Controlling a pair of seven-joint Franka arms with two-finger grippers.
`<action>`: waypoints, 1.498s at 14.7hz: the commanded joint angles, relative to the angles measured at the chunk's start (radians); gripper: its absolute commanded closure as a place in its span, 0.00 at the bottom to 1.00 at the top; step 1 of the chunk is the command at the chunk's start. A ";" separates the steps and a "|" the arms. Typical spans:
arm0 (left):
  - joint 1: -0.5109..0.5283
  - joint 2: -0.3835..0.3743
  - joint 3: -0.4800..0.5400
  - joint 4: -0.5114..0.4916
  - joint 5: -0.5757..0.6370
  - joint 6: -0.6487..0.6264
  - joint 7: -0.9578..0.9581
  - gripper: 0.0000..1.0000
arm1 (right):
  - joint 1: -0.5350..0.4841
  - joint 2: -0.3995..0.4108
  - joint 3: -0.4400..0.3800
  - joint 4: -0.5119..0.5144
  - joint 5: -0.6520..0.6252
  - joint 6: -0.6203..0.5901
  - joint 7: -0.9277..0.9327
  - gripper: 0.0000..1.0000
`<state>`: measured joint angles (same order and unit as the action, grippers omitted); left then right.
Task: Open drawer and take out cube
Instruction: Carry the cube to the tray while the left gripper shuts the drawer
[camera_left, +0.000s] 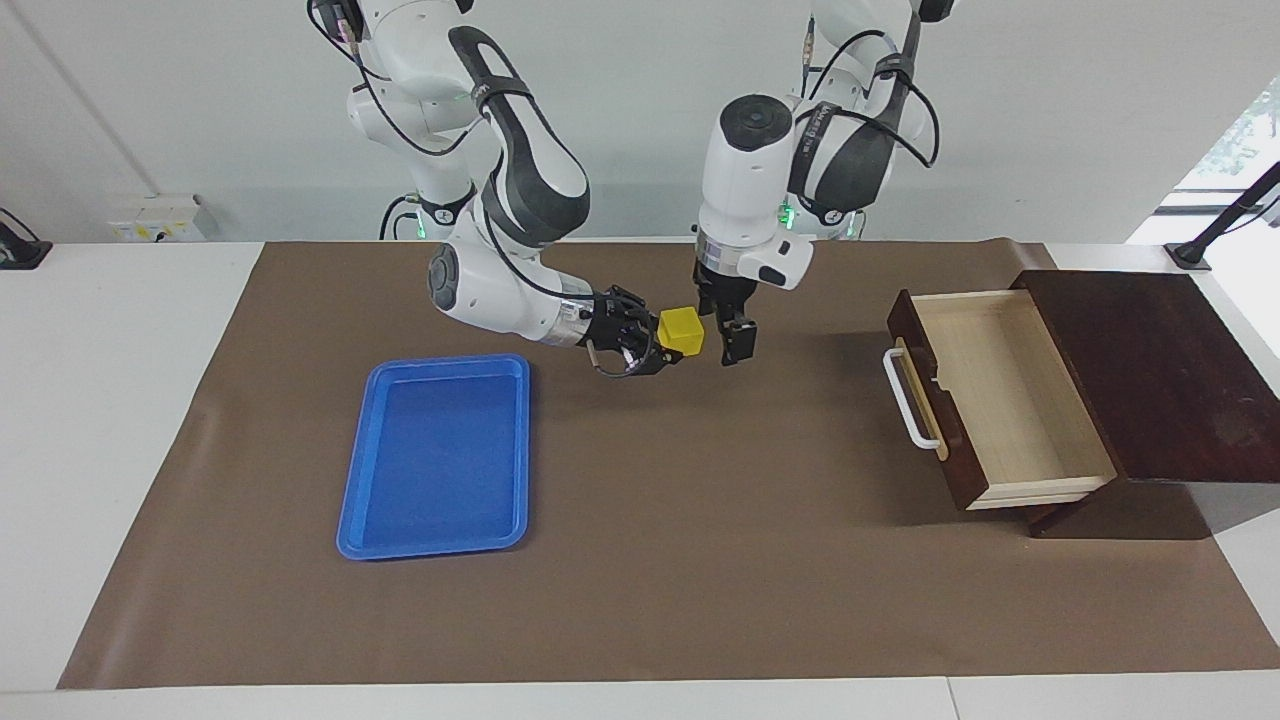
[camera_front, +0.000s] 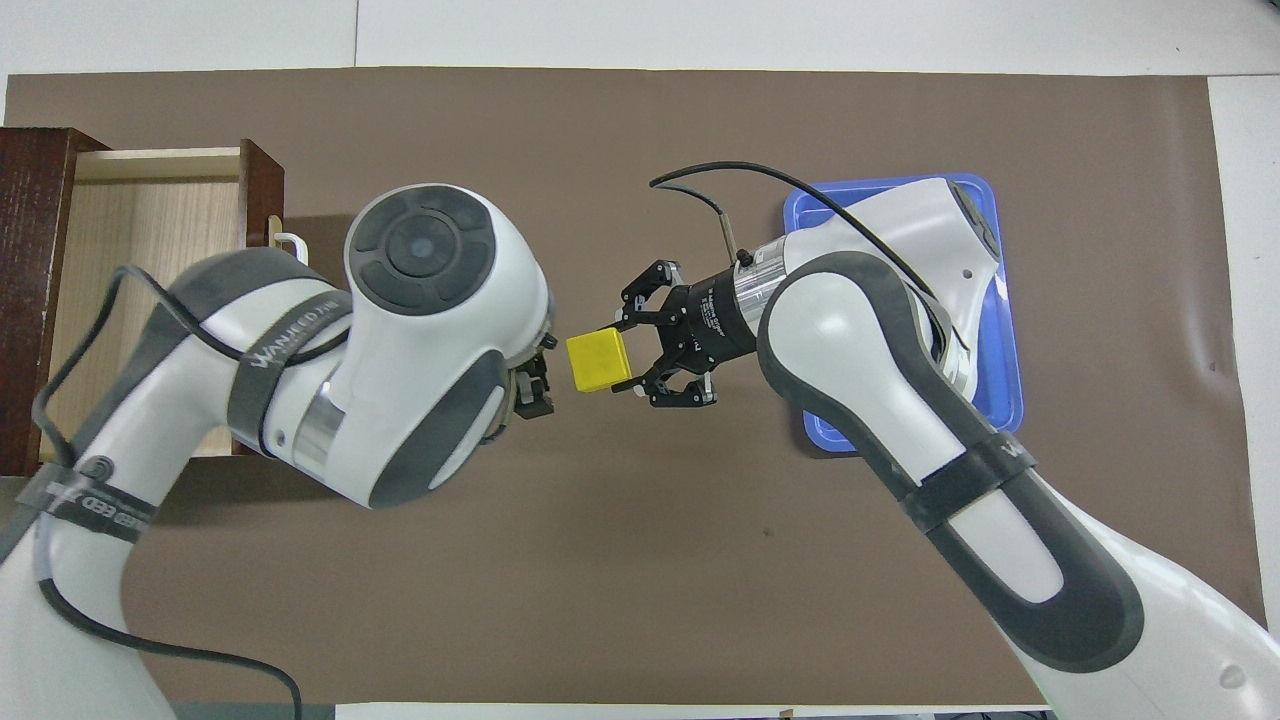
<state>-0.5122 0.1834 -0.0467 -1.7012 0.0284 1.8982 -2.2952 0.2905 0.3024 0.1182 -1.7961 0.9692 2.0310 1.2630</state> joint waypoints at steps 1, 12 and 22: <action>0.148 -0.033 -0.002 -0.067 0.005 0.012 0.243 0.00 | -0.097 0.006 0.000 0.011 0.010 -0.043 0.013 1.00; 0.560 -0.035 -0.002 -0.170 0.096 0.237 0.945 0.00 | -0.425 0.026 -0.006 -0.126 -0.152 -0.103 -0.108 1.00; 0.626 -0.056 -0.009 -0.146 0.096 0.156 1.094 0.00 | -0.453 -0.035 -0.008 -0.364 -0.150 0.018 -0.320 1.00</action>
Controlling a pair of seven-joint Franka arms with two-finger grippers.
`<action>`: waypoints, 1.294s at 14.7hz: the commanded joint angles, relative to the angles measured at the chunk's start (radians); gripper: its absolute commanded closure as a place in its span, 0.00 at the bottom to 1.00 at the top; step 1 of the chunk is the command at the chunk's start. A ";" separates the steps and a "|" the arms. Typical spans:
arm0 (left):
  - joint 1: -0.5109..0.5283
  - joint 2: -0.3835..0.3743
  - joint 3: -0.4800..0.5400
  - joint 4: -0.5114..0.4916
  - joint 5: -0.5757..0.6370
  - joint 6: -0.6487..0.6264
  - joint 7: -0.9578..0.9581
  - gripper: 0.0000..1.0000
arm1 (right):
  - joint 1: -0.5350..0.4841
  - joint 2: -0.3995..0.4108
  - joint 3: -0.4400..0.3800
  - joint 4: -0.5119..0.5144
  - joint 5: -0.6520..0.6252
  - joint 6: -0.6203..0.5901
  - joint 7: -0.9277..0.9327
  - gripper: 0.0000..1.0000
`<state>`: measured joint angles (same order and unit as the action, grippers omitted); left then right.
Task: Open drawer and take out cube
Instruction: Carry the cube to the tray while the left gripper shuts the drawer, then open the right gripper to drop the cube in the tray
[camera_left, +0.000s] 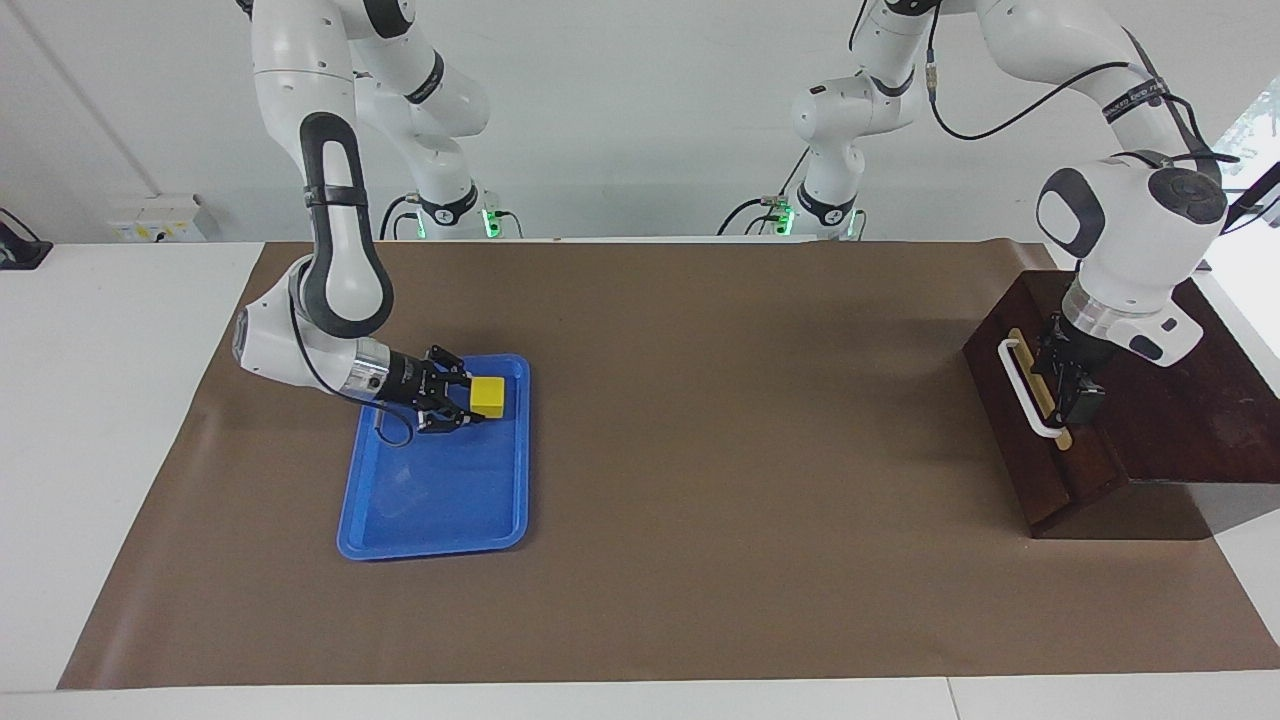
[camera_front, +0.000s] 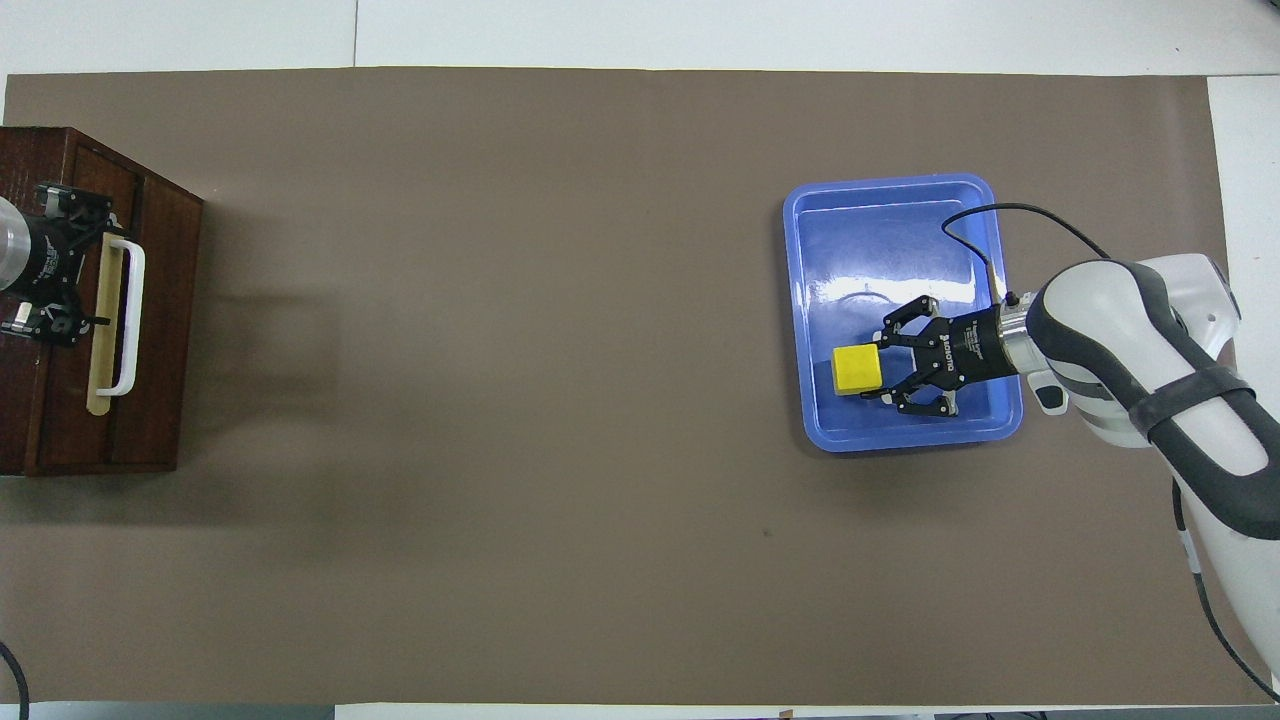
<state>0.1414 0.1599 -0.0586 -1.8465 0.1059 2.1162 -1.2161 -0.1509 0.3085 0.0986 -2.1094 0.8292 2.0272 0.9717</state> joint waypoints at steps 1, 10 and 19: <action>-0.037 -0.051 -0.001 0.010 0.011 -0.100 0.020 0.00 | -0.012 -0.043 0.012 -0.061 -0.010 0.037 -0.043 1.00; -0.111 -0.080 -0.056 0.260 -0.095 -0.551 0.662 0.00 | -0.009 -0.045 0.010 -0.032 -0.018 0.015 -0.091 0.00; -0.148 -0.197 -0.053 0.144 -0.199 -0.566 0.957 0.00 | 0.020 -0.084 0.021 0.399 -0.473 -0.295 -0.328 0.00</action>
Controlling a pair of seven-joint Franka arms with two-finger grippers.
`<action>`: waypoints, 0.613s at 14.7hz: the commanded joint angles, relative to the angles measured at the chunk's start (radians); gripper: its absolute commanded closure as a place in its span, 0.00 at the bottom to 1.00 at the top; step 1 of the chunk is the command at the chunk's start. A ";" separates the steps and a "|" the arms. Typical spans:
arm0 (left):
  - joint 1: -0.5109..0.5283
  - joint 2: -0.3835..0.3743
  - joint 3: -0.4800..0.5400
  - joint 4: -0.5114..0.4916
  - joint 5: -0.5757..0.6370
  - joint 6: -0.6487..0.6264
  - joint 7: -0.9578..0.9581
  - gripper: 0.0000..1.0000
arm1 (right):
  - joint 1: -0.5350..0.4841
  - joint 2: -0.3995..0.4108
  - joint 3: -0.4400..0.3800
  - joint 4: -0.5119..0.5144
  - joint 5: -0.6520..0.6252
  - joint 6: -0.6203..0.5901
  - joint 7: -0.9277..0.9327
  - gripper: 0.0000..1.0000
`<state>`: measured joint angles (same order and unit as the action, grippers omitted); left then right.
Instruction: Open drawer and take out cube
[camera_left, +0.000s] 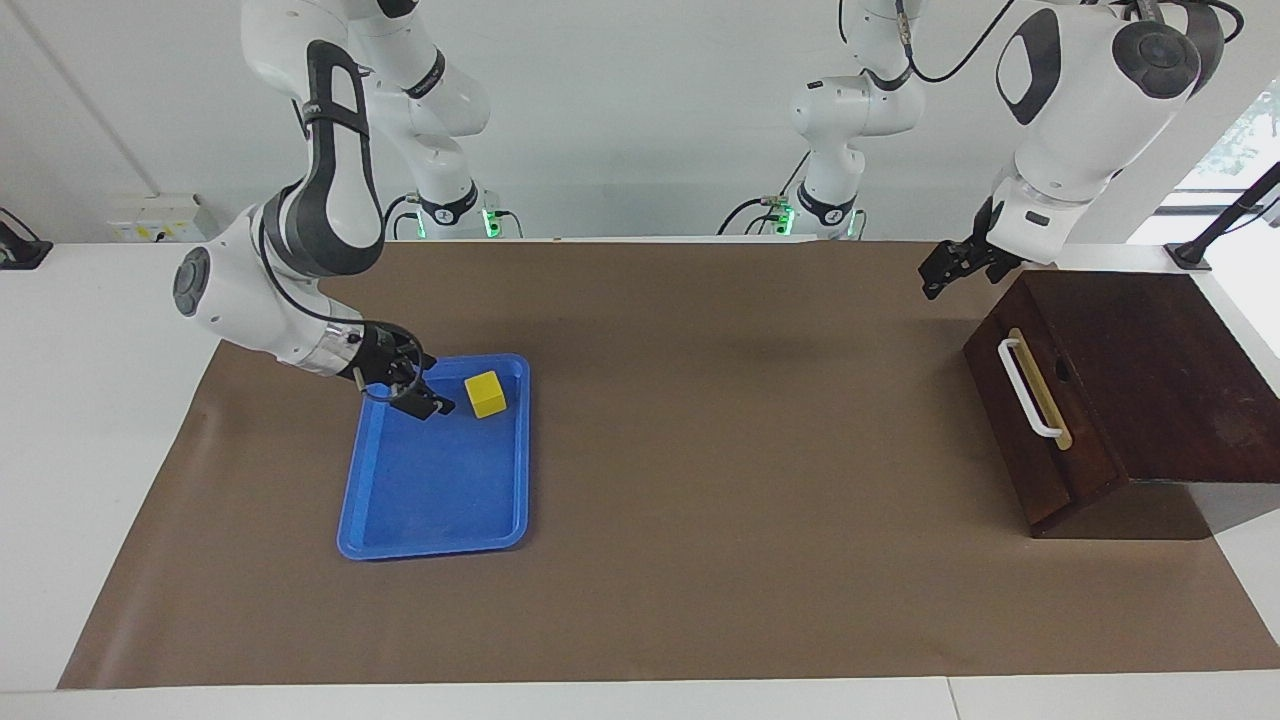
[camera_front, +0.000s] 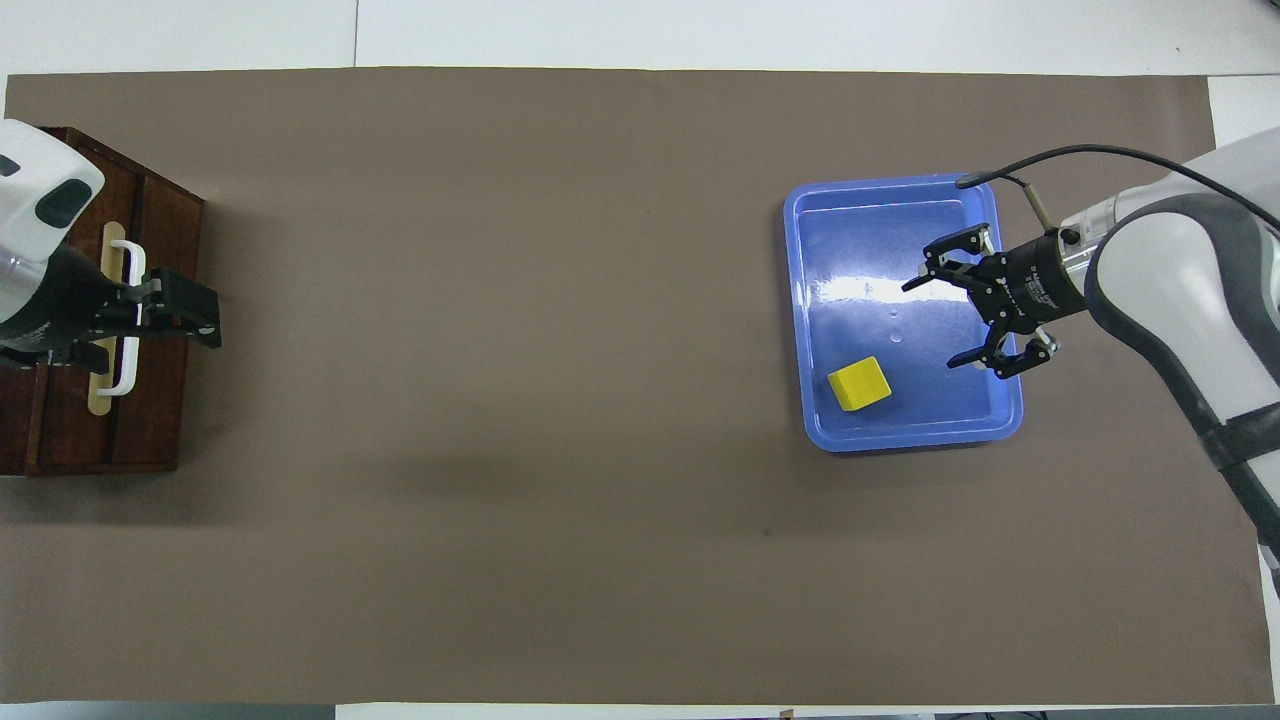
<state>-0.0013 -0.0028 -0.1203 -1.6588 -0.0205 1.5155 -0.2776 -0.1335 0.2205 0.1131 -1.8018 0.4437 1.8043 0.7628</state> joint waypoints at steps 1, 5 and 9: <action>-0.005 -0.034 0.010 -0.036 -0.085 0.026 0.020 0.00 | 0.005 -0.001 0.010 0.123 -0.150 -0.104 -0.207 0.00; -0.006 -0.029 0.011 -0.010 -0.043 -0.020 0.069 0.00 | 0.037 -0.026 0.017 0.217 -0.356 -0.120 -0.618 0.00; 0.004 -0.034 0.010 -0.012 -0.045 -0.014 0.071 0.00 | 0.041 -0.064 0.020 0.285 -0.393 -0.184 -0.709 0.00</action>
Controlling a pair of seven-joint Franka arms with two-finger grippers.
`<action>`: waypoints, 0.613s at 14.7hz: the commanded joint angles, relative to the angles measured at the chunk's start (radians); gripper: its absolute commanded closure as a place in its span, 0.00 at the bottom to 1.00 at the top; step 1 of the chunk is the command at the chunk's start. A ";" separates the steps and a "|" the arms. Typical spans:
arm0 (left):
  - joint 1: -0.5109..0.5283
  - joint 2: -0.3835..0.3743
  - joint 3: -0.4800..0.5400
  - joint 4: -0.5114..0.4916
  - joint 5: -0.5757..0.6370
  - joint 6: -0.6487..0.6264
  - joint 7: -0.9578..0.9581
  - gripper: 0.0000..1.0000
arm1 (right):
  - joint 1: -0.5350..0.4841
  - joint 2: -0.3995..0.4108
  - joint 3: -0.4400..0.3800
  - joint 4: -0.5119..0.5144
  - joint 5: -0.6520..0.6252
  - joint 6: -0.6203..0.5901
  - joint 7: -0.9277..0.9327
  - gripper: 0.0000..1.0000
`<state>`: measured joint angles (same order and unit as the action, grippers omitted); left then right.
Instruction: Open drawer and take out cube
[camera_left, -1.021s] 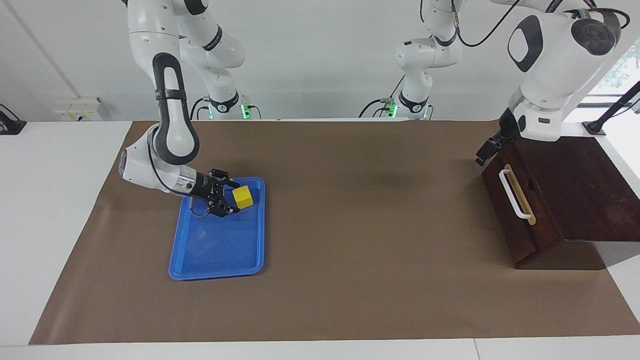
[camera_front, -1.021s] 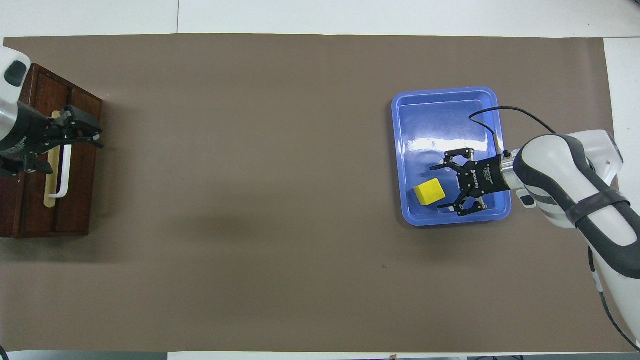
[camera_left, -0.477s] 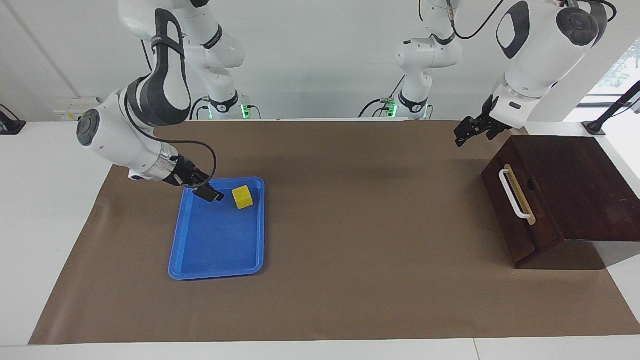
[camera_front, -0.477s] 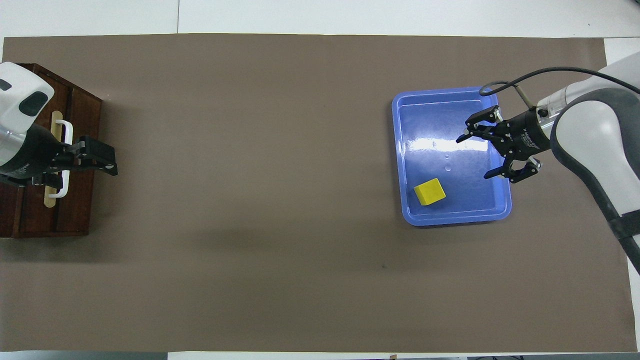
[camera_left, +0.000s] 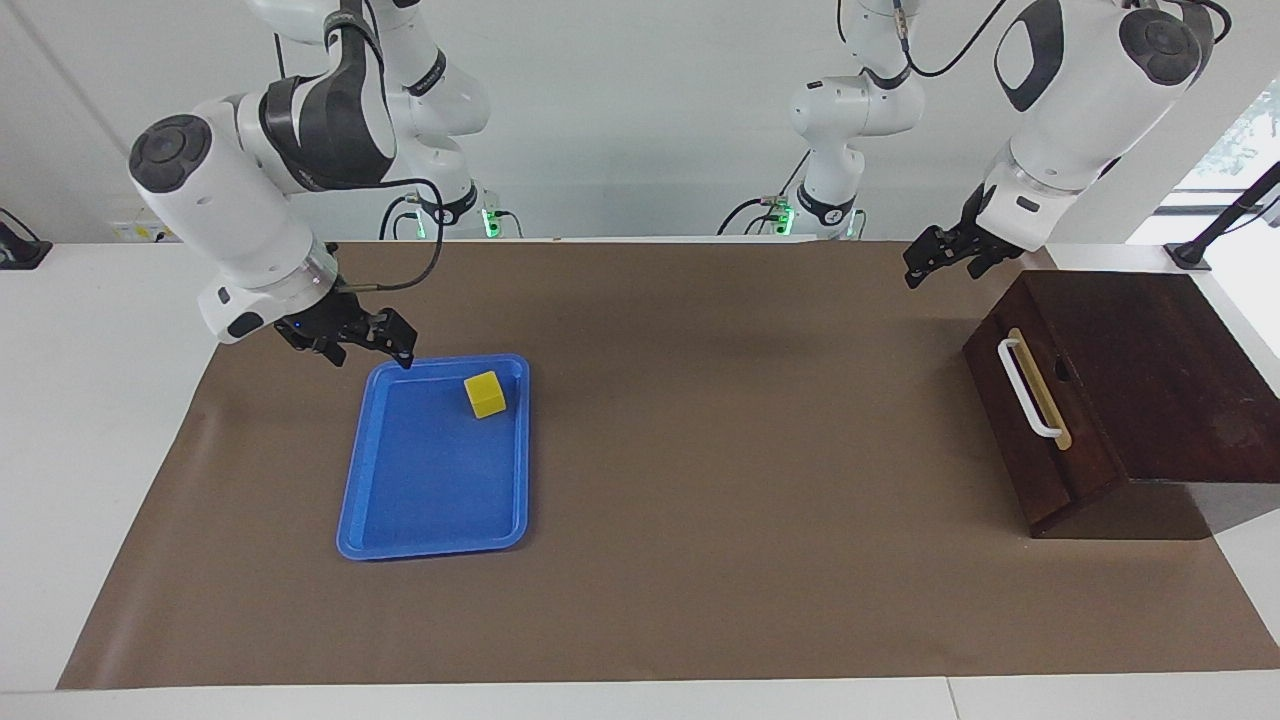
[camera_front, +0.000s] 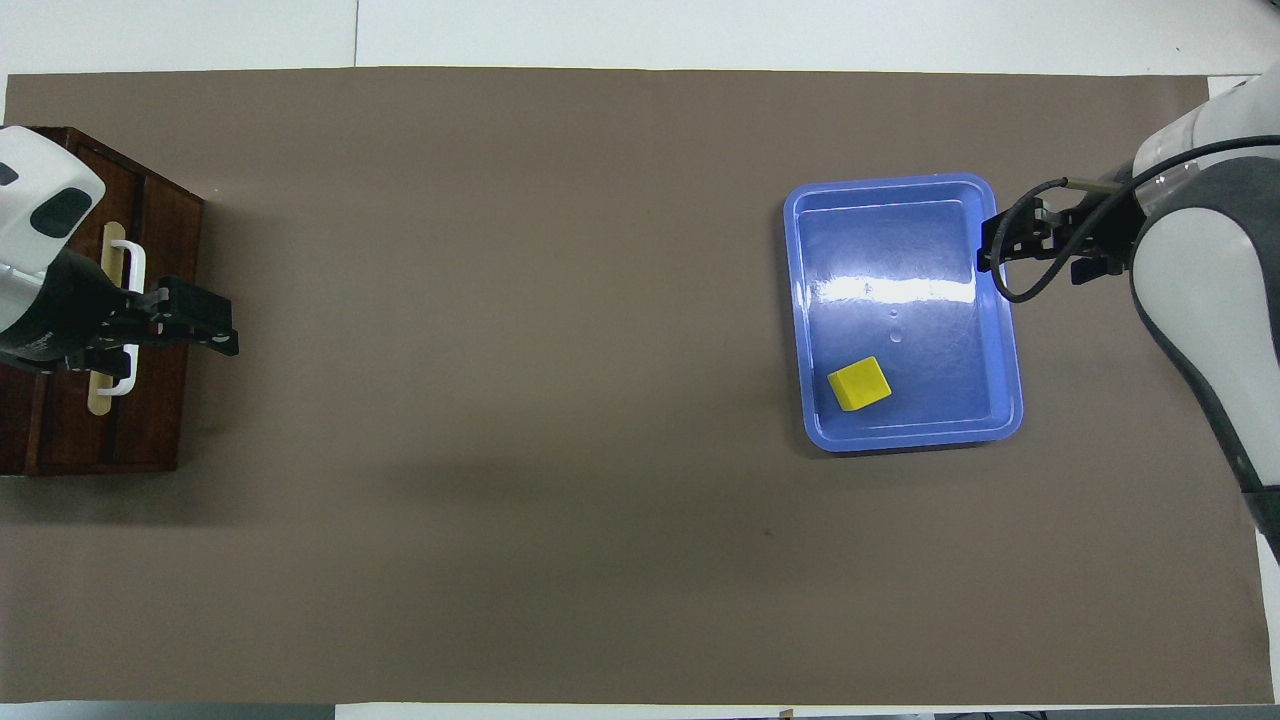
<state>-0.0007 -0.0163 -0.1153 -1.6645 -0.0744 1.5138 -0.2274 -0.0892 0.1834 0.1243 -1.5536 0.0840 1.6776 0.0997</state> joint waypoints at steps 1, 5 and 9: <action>0.002 -0.022 0.005 -0.006 0.008 -0.012 0.019 0.00 | -0.003 -0.057 0.009 0.037 -0.044 -0.093 -0.048 0.00; 0.002 -0.033 0.005 -0.012 0.008 -0.027 0.014 0.00 | 0.005 -0.160 0.014 0.030 -0.089 -0.254 -0.074 0.00; -0.002 -0.048 0.008 -0.043 0.016 -0.027 0.017 0.00 | 0.005 -0.220 0.015 -0.073 -0.128 -0.195 -0.132 0.00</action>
<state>-0.0001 -0.0277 -0.1139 -1.6677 -0.0733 1.4963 -0.2252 -0.0809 0.0012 0.1344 -1.5280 -0.0159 1.4151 0.0124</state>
